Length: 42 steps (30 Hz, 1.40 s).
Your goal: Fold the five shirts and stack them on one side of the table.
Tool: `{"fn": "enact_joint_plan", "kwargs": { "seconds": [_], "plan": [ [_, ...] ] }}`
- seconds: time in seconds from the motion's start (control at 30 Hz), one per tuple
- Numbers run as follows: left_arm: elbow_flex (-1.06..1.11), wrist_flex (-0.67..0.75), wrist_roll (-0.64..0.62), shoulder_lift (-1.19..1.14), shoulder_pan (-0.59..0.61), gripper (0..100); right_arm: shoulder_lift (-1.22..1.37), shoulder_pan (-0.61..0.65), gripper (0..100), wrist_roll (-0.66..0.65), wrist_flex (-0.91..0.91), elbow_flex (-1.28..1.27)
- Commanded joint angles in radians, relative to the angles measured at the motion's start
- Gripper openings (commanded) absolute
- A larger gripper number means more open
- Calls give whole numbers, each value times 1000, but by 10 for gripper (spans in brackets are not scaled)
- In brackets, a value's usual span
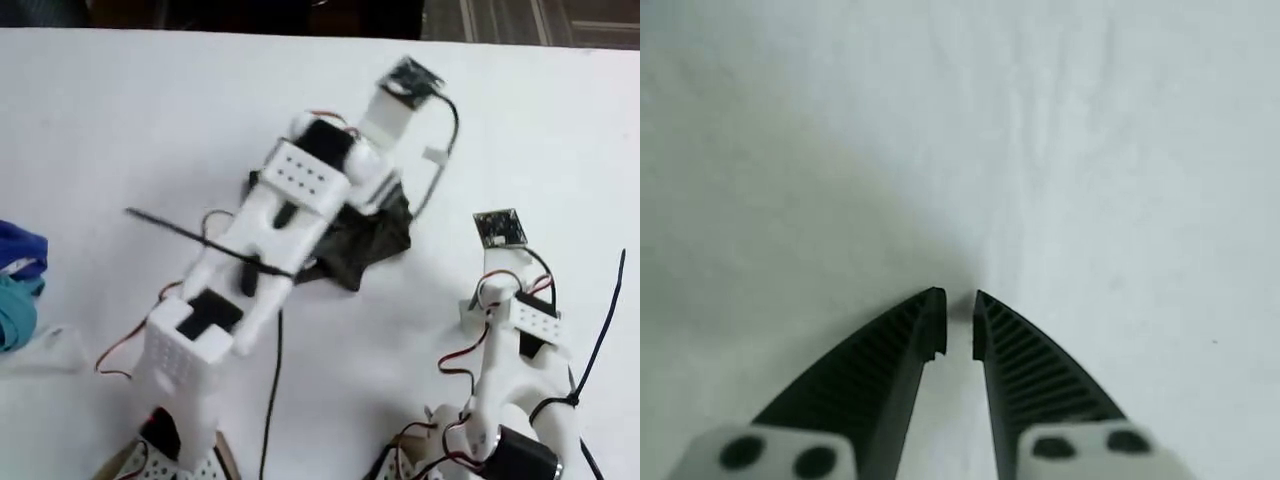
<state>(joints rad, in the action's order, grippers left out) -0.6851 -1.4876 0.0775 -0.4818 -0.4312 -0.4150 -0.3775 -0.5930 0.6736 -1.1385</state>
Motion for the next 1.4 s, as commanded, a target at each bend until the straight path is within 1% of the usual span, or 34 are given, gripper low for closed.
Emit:
{"fn": "enact_joint_plan", "kwargs": {
  "seconds": [0.0, 0.1, 0.13, 0.2, 0.33, 0.4, 0.53, 0.7, 0.77, 0.87, 0.97, 1.03, 1.13, 1.17, 1.27, 1.3, 1.37],
  "plan": [
    [-21, -63, 3, 8, 100, 151, 4, 5, 56, 2, -15, 3],
    [70, 5, 3, 8, 178, 31, 4, 5, 56, 2, -15, 3],
    [110, 43, 3, 8, 196, 22, 4, 5, 56, 2, -15, 3],
    [193, 121, 3, 8, 216, 53, 4, 5, 56, 2, -15, 3],
    [337, 235, 3, 8, 213, 102, 4, 5, 56, 2, -15, 3],
    [392, 262, 2, 8, 203, 102, 4, 5, 56, 2, -15, 3],
    [472, 261, 2, 15, 147, 102, 4, 5, 56, 2, -15, 3],
    [470, 160, -2, 18, 20, 102, 4, 4, 56, 2, -15, 3],
    [429, 95, -2, 20, -34, 102, 4, 2, 56, 2, -15, 3],
    [326, -12, 2, 20, -80, 102, 4, 2, 56, 3, -15, 3],
    [206, -109, 2, 20, -81, 102, 4, -1, 56, 34, -25, 3],
    [131, -161, 3, 18, -61, 102, 4, -1, 56, 35, -25, 3],
    [65, -186, 3, 9, -23, 102, 4, -8, 56, 38, -27, 3],
    [64, -180, 3, 9, -14, 102, 2, -25, 56, 64, -28, 3],
    [64, -158, 3, 8, 2, 102, -7, -114, 55, 239, -50, 11],
    [64, -149, 3, 8, 3, 102, -7, -148, 55, 278, -51, 15],
    [64, -126, 3, 8, 3, 102, -7, -209, 55, 308, -39, 31]
  ]
}}
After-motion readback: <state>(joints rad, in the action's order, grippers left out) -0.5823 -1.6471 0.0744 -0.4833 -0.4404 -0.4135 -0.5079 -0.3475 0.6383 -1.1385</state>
